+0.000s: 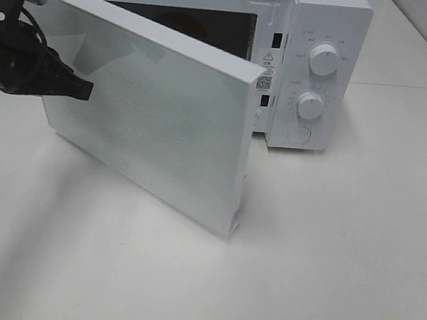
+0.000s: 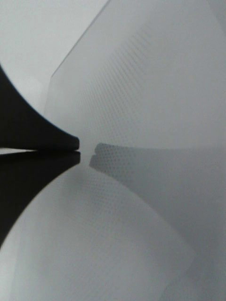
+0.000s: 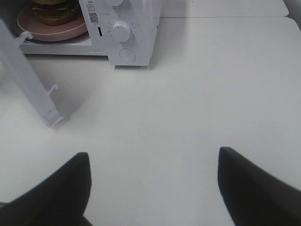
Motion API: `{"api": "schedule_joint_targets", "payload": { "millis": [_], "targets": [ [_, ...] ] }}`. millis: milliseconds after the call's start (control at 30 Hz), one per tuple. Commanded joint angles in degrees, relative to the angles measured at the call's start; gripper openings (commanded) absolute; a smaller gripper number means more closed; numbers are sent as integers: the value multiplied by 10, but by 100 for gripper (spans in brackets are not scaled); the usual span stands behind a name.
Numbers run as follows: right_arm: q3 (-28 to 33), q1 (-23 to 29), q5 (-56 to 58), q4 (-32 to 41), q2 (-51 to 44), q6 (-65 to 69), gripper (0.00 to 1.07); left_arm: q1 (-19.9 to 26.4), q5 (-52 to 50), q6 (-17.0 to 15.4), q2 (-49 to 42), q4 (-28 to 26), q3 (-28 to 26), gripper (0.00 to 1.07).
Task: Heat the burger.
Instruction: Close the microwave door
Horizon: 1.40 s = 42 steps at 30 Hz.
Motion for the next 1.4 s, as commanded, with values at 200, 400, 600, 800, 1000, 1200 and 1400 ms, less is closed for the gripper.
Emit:
{"api": "schedule_joint_targets", "payload": {
  "millis": [200,400,600,800,1000,1200,1400],
  "targets": [
    [2,1,-6,0,-11,-10,72,-5,8,-3,28,-2,-34,0],
    [2,1,-6,0,-11,-10,72,-6,10,-3,46,-2,-54,0],
    [2,1,-6,0,-11,-10,72,-37,5,-1,73,-2,-85,0],
    [2,1,-6,0,-11,-10,72,-66,-13,-1,110,1,-127,0],
    [2,1,-6,0,-11,-10,72,-94,-12,-1,157,2,-190,0],
    [2,1,-6,0,-11,-10,72,-121,-11,-1,203,2,-257,0],
    [2,1,-6,0,-11,-10,72,-140,-10,-1,241,14,-318,0]
  ]
}}
